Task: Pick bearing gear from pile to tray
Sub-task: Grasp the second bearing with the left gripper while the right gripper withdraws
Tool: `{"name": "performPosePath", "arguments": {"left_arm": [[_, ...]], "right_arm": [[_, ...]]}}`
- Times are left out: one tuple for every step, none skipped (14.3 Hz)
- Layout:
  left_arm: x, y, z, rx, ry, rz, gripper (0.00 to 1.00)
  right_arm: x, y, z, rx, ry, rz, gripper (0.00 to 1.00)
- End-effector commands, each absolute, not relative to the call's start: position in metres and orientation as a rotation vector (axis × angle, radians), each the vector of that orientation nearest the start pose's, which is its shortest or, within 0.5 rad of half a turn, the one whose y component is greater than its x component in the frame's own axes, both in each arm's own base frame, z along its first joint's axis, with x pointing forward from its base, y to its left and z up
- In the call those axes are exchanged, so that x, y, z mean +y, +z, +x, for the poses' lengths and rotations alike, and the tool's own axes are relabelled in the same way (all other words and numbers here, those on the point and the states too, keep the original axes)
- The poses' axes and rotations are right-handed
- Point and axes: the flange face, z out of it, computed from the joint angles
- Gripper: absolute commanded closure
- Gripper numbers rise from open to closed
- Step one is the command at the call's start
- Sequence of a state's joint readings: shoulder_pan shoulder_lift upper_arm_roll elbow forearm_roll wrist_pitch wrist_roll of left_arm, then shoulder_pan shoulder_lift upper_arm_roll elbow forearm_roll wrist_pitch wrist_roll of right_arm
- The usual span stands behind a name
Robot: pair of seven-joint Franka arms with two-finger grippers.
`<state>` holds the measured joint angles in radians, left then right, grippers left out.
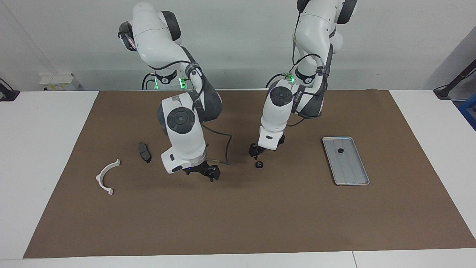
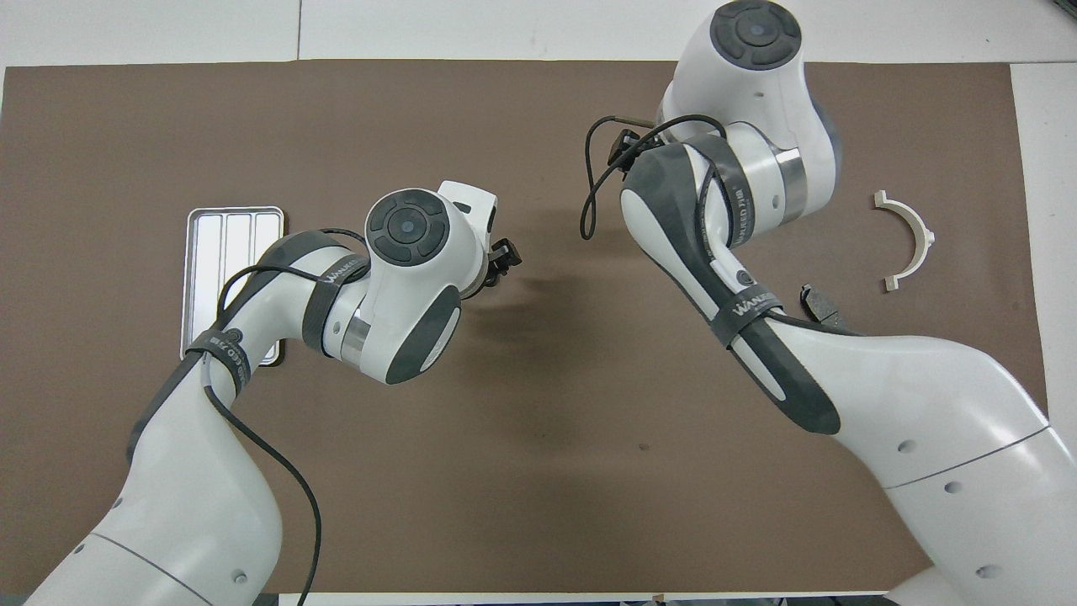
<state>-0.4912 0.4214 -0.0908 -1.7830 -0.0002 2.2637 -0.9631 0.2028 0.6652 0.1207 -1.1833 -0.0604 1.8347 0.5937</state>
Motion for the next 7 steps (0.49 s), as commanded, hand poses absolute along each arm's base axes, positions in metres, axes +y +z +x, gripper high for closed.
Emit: {"name": "performPosePath", "arguments": {"left_arm": [[-0.361,0.321,0.557,-0.667,-0.054,-3.152,0.14],[-0.360,0.317,0.555,-0.668,-0.047,-3.148,0.16],[-0.360,0.315,0.556,-0.676,-0.052,-3.152,0.17],[-0.360,0.310,0.557,-0.697,-0.058,-3.149,0.17],[-0.361,0.306,0.557,-0.711,-0.052,-3.143,0.19],[-0.375,0.281,0.550,-0.712,-0.011,-3.116,0.19],[-0.381,0.278,0.552,-0.728,-0.041,-3.097,0.19]], "right_arm": [[0.159,0.418,0.701,0.231,0.053,-3.112,0.00],[0.139,0.426,0.698,0.143,0.039,-3.118,0.00],[0.122,0.433,0.693,0.067,0.031,-3.123,0.00],[0.105,0.442,0.687,0.011,0.029,-3.127,0.00],[0.091,0.453,0.679,0.007,0.021,-3.131,0.00],[0.074,0.468,0.669,0.023,0.011,-3.136,0.00],[0.065,0.481,0.657,-0.013,0.003,-3.143,0.00]]}}
